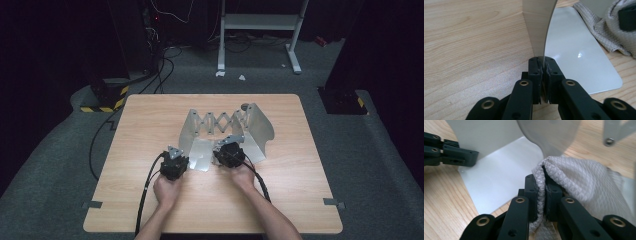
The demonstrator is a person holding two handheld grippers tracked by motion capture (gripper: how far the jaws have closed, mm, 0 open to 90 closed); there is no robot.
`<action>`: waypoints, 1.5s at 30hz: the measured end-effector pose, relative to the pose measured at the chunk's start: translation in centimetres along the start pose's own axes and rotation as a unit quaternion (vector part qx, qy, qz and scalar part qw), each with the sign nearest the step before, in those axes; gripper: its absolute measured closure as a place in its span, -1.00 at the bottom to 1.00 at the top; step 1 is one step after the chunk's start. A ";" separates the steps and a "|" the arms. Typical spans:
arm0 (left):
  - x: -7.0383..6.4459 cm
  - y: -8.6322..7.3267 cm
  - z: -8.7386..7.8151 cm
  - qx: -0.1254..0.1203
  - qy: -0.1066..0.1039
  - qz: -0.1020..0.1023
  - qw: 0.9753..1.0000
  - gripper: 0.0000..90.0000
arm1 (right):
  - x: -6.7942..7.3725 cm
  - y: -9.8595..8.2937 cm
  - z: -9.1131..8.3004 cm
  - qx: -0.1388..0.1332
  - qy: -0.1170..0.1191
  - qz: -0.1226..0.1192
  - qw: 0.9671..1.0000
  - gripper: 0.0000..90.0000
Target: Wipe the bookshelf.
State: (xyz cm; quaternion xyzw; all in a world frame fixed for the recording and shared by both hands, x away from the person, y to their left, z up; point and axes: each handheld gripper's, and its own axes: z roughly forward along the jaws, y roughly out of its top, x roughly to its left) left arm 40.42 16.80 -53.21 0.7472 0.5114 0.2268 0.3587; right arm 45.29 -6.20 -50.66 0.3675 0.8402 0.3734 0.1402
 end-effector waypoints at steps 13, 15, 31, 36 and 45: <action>0.0 0.0 0.0 0.000 0.000 0.000 1.000 0.87 | 0.4 5.3 -5.6 -0.094 -0.005 -0.026 0.995 0.85; 0.0 0.0 0.0 -0.001 -0.001 -0.003 1.000 0.88 | 0.3 6.4 -6.1 -0.102 -0.013 -0.028 0.994 0.85; 0.1 0.0 0.0 -0.002 -0.006 -0.009 1.000 0.87 | -1.6 6.5 -0.2 -0.045 -0.088 0.010 0.995 0.85; 0.1 0.0 0.0 -0.002 -0.006 -0.008 1.000 0.87 | -1.7 5.9 0.5 -0.044 -0.094 0.010 0.995 0.85; 0.1 0.0 0.0 -0.003 -0.005 -0.009 1.000 0.87 | -2.1 4.3 1.0 -0.008 -0.098 0.009 0.995 0.85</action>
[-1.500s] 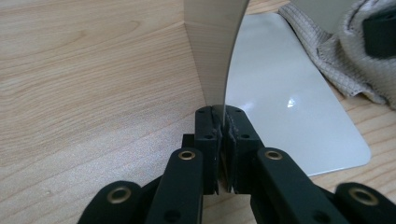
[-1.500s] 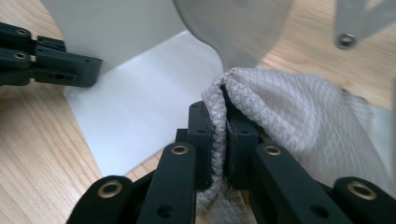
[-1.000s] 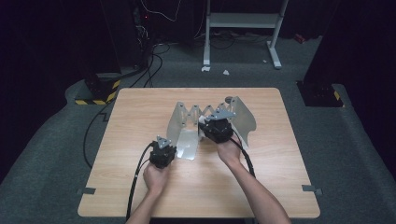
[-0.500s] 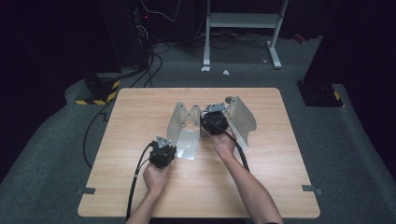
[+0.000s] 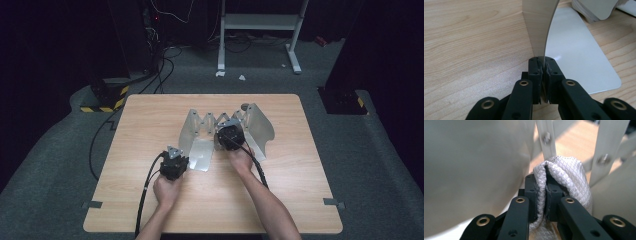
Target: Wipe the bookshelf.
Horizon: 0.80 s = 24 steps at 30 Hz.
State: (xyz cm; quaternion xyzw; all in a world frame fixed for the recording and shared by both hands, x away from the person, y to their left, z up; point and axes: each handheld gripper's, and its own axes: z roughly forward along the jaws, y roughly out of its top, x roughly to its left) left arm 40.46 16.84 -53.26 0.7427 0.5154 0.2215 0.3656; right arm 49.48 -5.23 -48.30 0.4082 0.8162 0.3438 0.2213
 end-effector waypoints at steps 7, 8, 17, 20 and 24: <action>0.1 0.0 0.0 0.003 -0.002 0.002 1.000 0.87 | -0.6 -0.3 0.0 0.001 -0.009 0.011 1.000 0.85; 0.1 0.0 0.0 0.003 -0.002 0.001 1.000 0.87 | -0.7 0.0 -0.4 -0.006 -0.010 0.014 1.000 0.85; 0.1 0.0 0.0 0.002 -0.001 0.002 1.000 0.87 | -1.0 3.2 -4.6 -0.073 -0.019 0.002 0.997 0.85; 0.1 0.0 0.0 0.002 -0.001 0.002 1.000 0.87 | -0.7 4.0 -5.0 -0.082 -0.032 -0.008 0.996 0.85; 0.1 0.0 0.0 0.002 0.000 0.003 1.000 0.87 | -0.7 3.9 -4.9 -0.087 -0.036 0.000 0.996 0.85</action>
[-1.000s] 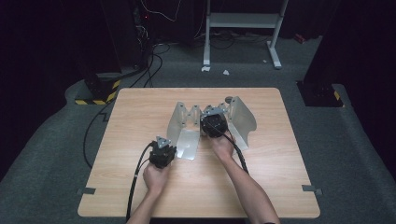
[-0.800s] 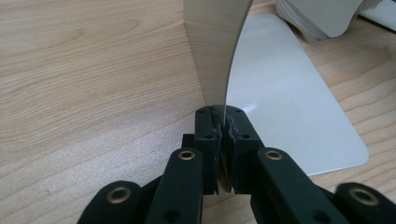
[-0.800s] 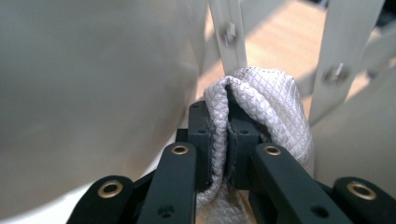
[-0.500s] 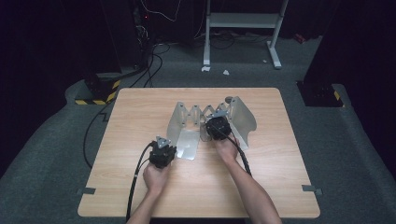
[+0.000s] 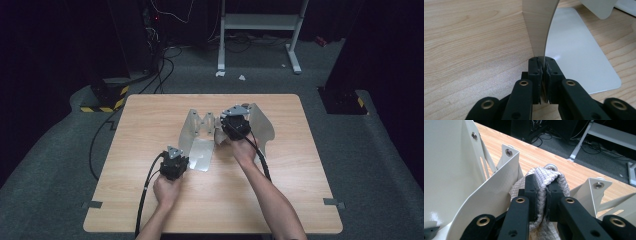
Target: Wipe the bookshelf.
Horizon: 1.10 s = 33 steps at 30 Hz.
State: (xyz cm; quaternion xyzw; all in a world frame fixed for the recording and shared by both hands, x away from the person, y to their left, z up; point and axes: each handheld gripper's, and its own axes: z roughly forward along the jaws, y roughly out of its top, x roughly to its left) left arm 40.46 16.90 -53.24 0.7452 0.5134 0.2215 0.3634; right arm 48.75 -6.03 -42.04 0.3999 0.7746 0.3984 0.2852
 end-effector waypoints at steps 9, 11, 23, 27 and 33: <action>0.0 0.0 0.0 0.000 0.000 -0.001 1.000 0.87 | 0.3 -4.2 2.7 0.062 0.002 0.005 0.998 0.85; 0.0 0.0 0.0 0.000 0.000 -0.001 1.000 0.87 | 0.4 -4.8 3.3 0.074 0.002 0.003 0.997 0.85; -0.1 0.0 0.0 -0.001 0.003 0.005 1.000 0.87 | -0.6 -2.2 -0.9 0.014 -0.014 -0.009 1.000 0.85; -0.1 0.0 0.0 -0.002 0.002 0.002 1.000 0.87 | -0.9 -2.0 -1.6 0.011 -0.017 -0.007 1.000 0.85; -0.2 0.0 0.0 -0.002 0.003 0.003 1.000 0.88 | -1.3 -3.7 -2.4 0.008 -0.013 -0.002 1.000 0.85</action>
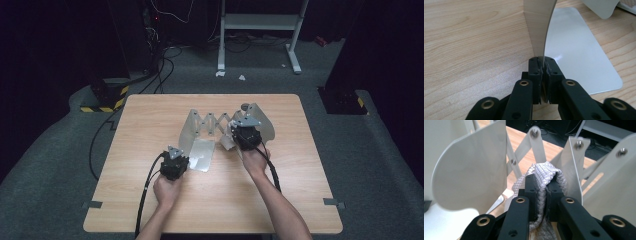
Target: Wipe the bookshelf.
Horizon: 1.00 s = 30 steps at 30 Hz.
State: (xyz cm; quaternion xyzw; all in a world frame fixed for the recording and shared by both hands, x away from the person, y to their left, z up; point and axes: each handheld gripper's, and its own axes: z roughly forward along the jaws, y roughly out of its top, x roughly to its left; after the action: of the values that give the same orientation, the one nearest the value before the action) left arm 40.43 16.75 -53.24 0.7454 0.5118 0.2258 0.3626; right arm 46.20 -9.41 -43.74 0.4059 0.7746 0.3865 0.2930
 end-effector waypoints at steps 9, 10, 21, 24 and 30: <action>0.0 0.0 0.0 0.000 0.000 0.002 1.000 0.87 | 0.1 -2.5 -0.1 0.013 0.015 0.002 1.000 0.85; 0.0 0.0 0.0 0.000 0.001 0.001 1.000 0.87 | 0.1 -2.7 -0.1 0.015 0.020 0.005 1.000 0.85; 0.0 0.1 0.1 -0.002 0.010 -0.004 1.000 0.89 | 1.8 -4.2 -0.3 0.025 0.072 0.009 0.997 0.85; 0.1 0.1 0.1 0.000 0.011 -0.007 1.000 0.90 | 2.5 -4.6 -0.4 0.025 0.087 0.005 0.996 0.85; 0.2 0.1 0.2 -0.002 0.014 -0.010 1.000 0.91 | 4.0 -5.2 -0.6 0.028 0.117 -0.002 0.993 0.85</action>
State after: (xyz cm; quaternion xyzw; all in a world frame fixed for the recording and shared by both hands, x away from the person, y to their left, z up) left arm 40.67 16.83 -53.25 0.7366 0.5237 0.2336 0.3586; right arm 41.70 -8.11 -48.33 0.3645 0.8146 0.4095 0.1896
